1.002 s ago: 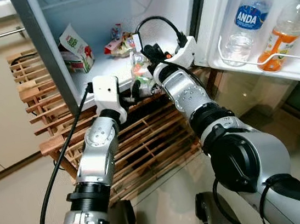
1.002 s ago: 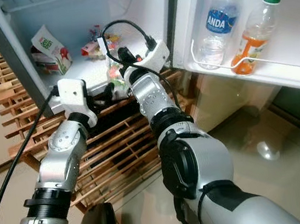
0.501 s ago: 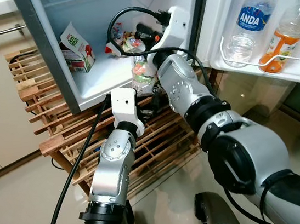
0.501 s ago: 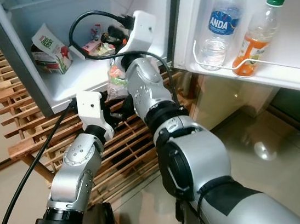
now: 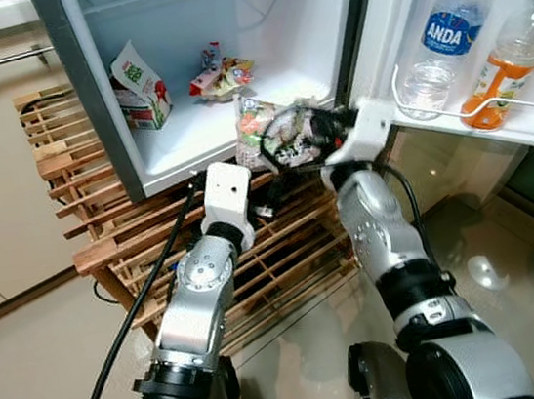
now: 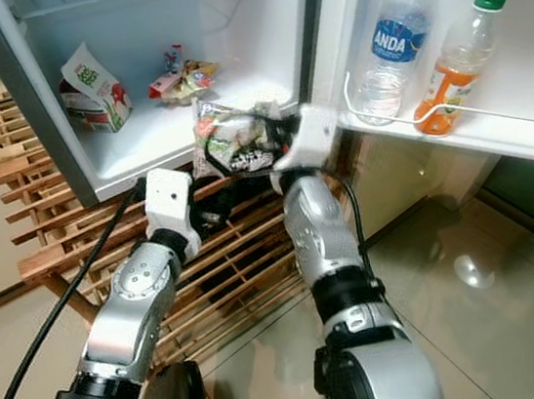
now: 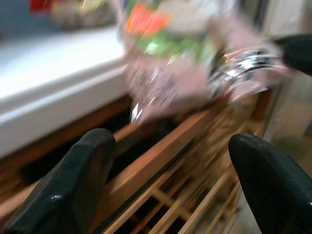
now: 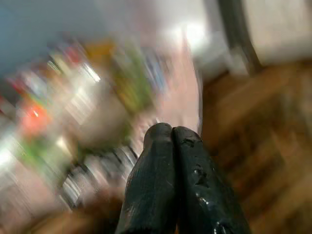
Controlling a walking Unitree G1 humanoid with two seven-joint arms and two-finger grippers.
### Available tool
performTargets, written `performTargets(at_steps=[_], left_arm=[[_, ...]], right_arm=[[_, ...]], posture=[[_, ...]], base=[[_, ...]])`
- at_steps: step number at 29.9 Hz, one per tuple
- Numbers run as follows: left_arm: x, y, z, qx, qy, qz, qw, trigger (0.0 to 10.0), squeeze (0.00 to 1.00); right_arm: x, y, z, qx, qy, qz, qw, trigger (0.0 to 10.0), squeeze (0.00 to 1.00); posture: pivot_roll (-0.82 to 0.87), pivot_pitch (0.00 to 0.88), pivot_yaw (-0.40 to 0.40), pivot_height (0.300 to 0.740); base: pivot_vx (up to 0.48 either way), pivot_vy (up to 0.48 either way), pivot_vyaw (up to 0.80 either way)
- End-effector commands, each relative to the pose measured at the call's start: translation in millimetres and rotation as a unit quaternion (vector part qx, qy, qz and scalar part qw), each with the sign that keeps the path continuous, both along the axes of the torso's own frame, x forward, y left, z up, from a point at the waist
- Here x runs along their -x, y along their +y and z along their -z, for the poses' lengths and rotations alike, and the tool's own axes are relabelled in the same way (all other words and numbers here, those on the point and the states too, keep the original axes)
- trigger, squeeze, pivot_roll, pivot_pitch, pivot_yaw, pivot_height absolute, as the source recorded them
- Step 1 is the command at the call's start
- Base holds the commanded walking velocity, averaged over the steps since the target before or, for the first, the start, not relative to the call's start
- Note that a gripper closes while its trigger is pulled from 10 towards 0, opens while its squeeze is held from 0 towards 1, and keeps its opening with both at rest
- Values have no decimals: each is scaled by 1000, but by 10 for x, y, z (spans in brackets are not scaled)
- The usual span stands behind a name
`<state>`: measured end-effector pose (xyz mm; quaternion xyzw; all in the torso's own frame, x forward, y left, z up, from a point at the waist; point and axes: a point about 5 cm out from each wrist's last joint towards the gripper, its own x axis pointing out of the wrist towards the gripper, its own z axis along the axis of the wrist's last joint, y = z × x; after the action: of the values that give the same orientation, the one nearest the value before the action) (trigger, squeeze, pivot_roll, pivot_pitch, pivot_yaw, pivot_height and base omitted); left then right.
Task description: Restocking fridge
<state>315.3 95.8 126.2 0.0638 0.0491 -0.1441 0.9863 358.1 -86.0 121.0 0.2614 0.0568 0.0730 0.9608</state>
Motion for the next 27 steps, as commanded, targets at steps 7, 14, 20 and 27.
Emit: performTargets(at_steps=[7, 14, 20, 27], left_arm=[[-22, 82, 12, -8, 8, -11, 1000, 10000, 0], [-13, 53, 47, -8, 14, 3, 1000, 10000, 0], [-40, 49, 57, -16, 14, 2, 1000, 10000, 0], [-91, -16, 31, -14, 13, 9, 1000, 10000, 0]], right_arm=[[252, 137, 9, -67, 54, -34, 996, 10000, 0], [347, 123, -62, -82, 68, -51, 993, 10000, 0], [502, 75, -187, -87, 70, -81, 990, 10000, 0], [361, 248, 91, -142, 146, -98, 974, 10000, 0]], posture=[[-8, 0, -6, 596], [-21, 0, 4, 596], [-46, 0, 15, 596], [-64, 0, 44, 596]], base=[[0, 0, 0], [0, 0, 0], [0, 0, 0], [0, 0, 0]])
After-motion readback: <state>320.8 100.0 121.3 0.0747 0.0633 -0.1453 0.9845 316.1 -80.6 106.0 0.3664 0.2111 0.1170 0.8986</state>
